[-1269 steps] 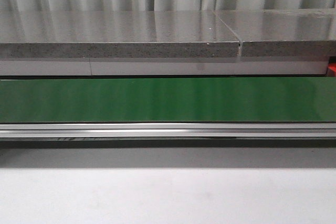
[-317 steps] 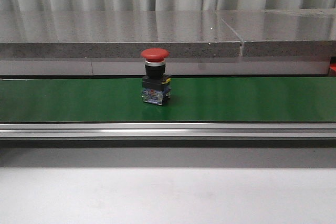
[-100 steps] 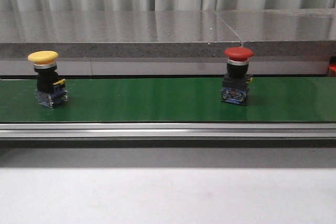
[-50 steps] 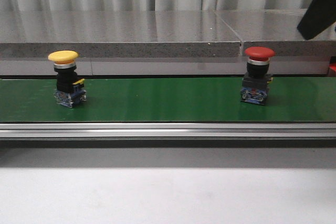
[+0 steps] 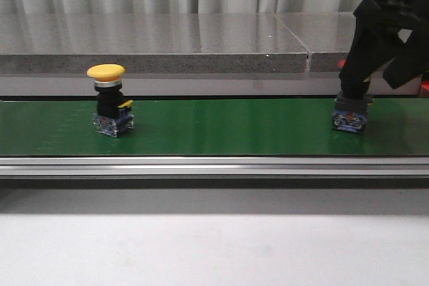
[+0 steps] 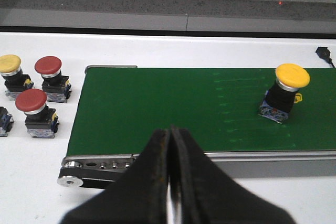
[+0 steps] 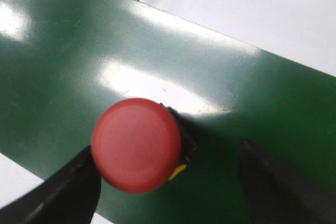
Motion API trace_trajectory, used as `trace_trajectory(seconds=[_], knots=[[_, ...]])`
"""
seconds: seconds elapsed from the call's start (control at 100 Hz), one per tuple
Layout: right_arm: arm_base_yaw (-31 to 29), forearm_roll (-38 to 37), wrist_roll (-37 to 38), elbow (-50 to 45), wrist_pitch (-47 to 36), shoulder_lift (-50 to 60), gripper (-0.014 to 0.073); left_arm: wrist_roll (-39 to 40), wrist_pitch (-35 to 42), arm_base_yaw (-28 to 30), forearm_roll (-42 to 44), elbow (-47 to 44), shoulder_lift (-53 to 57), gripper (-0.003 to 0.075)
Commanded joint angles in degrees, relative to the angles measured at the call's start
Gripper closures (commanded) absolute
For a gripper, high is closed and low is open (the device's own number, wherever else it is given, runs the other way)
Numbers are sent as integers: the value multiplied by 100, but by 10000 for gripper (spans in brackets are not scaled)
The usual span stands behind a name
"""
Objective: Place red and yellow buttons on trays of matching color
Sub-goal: 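Lower the right gripper onto the red button on the belt, grasp, then carry the red button into the red tray and release it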
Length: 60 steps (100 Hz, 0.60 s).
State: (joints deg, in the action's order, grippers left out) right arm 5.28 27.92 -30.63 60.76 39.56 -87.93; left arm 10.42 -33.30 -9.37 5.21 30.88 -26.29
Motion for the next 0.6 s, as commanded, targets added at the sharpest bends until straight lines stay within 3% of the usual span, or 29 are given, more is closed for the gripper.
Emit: trace_trajectory(seconds=[0.0,0.17,0.39,0.59], knots=[[0,156,-113,252,-193,96,53,66,420,-55,-3,160,-23,739],[0,156,-158,304,-222,-1,103,66,420,-55,-3,160,-23,739],[-18,58,-158,318,-164,-1,445,66,420,-55,-3,160,-23,739],[-369,-107,-153,779,209,-1,462,66,420,-55,-3,160,-23,739]])
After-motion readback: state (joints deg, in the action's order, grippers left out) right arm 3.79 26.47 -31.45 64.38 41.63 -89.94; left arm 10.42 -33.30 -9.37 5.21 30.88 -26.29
